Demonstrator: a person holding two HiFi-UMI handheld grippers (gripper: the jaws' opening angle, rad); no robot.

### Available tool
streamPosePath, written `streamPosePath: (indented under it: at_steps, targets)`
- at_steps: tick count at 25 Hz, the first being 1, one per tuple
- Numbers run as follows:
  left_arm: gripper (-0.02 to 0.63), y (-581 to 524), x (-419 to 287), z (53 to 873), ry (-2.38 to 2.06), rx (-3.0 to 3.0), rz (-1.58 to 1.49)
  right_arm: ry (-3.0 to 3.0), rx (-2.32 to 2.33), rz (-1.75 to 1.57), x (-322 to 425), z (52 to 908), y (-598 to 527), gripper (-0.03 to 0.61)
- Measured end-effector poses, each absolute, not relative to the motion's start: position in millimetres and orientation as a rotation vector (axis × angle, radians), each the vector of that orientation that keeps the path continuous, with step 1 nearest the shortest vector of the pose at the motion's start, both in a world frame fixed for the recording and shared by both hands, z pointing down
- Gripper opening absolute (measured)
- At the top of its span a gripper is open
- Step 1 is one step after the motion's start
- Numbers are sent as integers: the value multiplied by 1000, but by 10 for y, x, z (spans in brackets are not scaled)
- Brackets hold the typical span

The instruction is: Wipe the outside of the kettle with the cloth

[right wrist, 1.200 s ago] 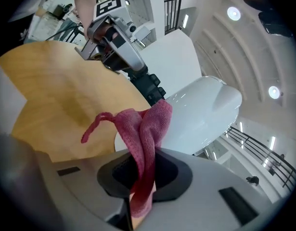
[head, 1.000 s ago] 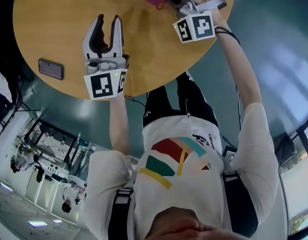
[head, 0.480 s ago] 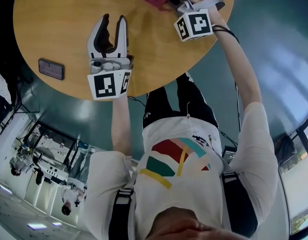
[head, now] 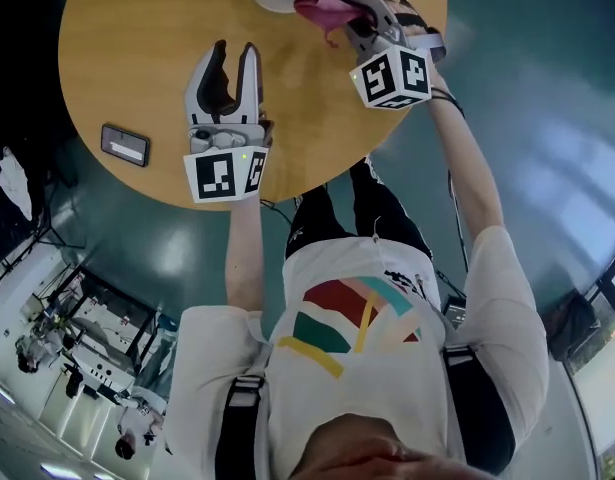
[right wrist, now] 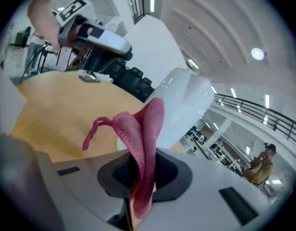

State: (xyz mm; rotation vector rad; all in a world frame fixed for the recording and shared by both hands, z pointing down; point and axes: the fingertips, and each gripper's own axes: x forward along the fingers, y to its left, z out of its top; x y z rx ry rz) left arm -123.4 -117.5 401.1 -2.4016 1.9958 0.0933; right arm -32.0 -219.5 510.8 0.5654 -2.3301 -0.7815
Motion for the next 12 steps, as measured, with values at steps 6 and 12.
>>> streamPosePath:
  at_steps: [6,12]
  targets:
    - [183,-1162,-1210,3405,1927,-2403,346,-2480,893,-612,-209,3991,-1904,39]
    - [183,-1001,-967,3098,1872,-2453,457,-2718,1111,-216,49,3424,-1279,38]
